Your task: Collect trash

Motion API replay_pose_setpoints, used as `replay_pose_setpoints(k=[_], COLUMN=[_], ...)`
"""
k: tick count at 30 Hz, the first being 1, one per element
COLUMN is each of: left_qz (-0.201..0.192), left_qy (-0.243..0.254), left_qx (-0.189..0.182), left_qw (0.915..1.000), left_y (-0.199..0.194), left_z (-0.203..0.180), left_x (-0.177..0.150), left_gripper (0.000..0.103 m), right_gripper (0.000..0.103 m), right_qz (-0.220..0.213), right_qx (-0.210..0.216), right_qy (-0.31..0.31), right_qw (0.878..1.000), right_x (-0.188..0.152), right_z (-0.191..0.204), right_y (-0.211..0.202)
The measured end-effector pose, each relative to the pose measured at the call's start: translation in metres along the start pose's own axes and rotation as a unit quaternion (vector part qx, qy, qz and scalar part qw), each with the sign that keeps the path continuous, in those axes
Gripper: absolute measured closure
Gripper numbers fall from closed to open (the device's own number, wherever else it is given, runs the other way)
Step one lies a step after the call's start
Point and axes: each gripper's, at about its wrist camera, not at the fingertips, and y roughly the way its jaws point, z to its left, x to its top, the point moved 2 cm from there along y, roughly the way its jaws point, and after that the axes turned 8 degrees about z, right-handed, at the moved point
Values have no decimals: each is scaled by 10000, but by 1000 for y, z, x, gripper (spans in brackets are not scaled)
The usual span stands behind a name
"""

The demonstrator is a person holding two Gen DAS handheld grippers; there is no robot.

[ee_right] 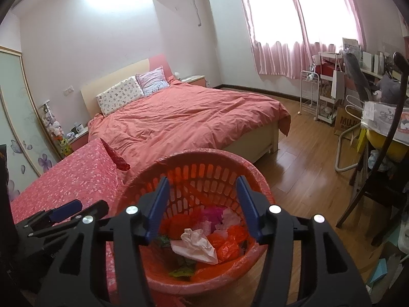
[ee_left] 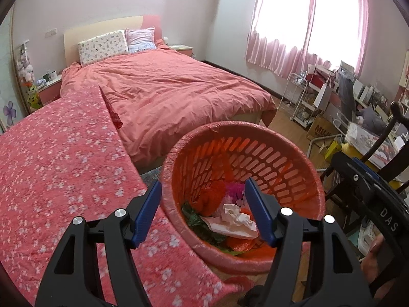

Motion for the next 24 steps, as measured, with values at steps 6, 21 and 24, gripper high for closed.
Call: replay_pose_setpoints(k=[6,21,24], left_qz=[-285,-988,-1063], left_qy=[-146,-793,-941], left_qx=[76,1270,1484], left_qw=[9995,9838,9787], left_y=[-37,-124,-134], left_z=[18,61,65], left_x=[-16,-99,-113], left_gripper=[33,6,5], right_gripper=[36,4,4], right_qz=[-195,-787,-842], right_qx=[132,-54,-166], right_qy=[-95,-928,-1019], right_qw=[9997,9926,9911], right_x=[-9,-79,-94], right_z=[12,75,81], right_y=[-38,-131,-143])
